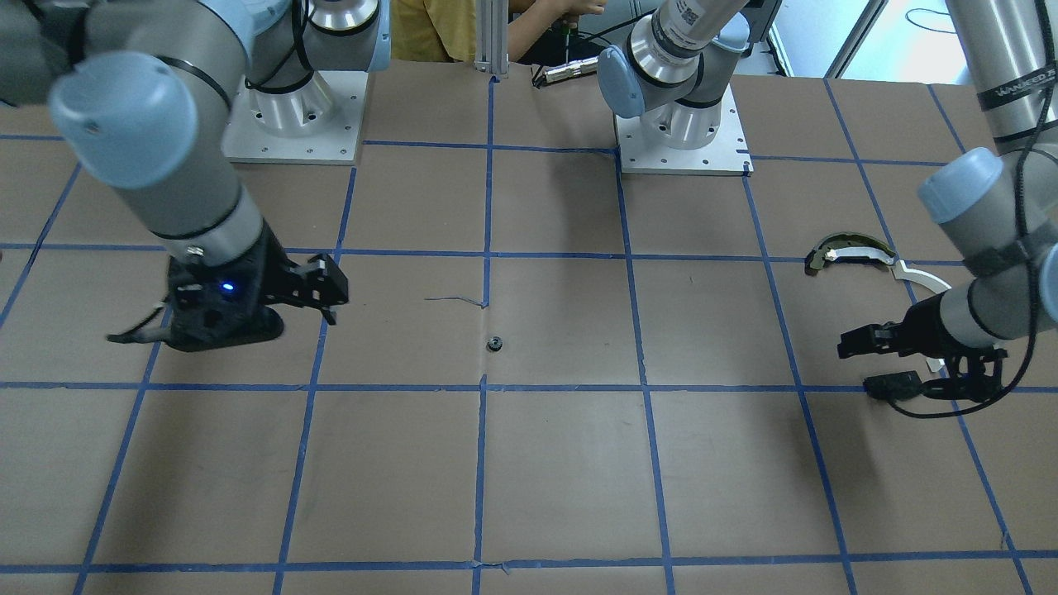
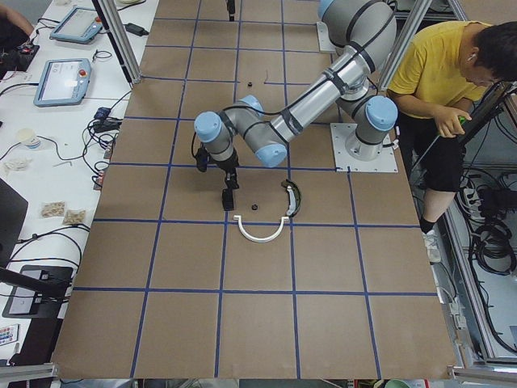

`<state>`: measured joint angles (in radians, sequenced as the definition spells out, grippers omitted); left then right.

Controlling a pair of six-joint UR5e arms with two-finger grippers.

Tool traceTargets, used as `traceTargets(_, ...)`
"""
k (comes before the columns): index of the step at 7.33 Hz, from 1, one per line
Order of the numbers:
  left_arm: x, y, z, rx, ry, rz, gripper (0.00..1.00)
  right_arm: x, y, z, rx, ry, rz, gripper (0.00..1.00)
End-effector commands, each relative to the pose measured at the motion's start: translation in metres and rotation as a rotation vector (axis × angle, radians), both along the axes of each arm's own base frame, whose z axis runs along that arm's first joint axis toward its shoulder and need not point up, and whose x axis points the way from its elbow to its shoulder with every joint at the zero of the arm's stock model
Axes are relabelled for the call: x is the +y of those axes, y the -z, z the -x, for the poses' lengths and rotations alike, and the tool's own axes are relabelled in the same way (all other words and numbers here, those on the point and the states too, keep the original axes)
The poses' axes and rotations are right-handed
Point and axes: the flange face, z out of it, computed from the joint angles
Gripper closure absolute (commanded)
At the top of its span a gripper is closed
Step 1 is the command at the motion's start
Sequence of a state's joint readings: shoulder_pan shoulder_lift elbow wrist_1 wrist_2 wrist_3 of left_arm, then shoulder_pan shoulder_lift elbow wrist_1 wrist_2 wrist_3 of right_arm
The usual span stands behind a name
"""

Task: Place bearing gear from tray to pile

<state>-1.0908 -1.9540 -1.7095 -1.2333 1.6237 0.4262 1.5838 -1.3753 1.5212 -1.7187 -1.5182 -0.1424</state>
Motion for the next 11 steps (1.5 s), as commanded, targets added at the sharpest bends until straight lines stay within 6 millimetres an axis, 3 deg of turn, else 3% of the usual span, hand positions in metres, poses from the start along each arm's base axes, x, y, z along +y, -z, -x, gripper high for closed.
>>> traceTargets(1,-0.025,-0.020,0.147,0.010,-0.030,0.085,0.00,0.046,-0.085,0.021,0.004,0.067,-0.073,0.00)
traceTargets(2,-0.025,-0.020,0.219,-0.005,-0.012,0.110,0.00,0.070,-0.089,0.019,-0.002,0.068,-0.109,0.00)
traceTargets(3,-0.022,-0.010,0.275,-0.013,-0.027,0.117,0.00,0.076,-0.090,0.016,-0.002,0.089,-0.105,0.00)
traceTargets(4,-0.012,-0.007,0.318,-0.012,0.011,0.118,0.00,0.074,-0.080,0.014,0.012,0.042,-0.084,0.00)
traceTargets(5,-0.002,0.001,0.349,-0.012,0.047,0.104,0.00,0.061,-0.076,0.018,0.023,0.054,0.010,0.00)
traceTargets(7,0.021,0.008,0.415,-0.005,0.121,0.111,0.00,0.064,-0.067,0.018,0.070,0.204,0.001,0.00)
traceTargets(8,0.029,0.015,0.439,0.019,0.154,0.128,0.00,0.064,-0.048,0.016,0.077,0.186,-0.022,0.00)
traceTargets(9,0.035,0.025,0.455,0.039,0.167,0.116,0.00,0.071,-0.039,-0.001,0.079,0.159,-0.012,0.00)
traceTargets(11,0.052,0.047,0.492,0.039,0.233,0.099,0.00,0.060,-0.067,-0.001,0.056,0.155,0.035,0.00)
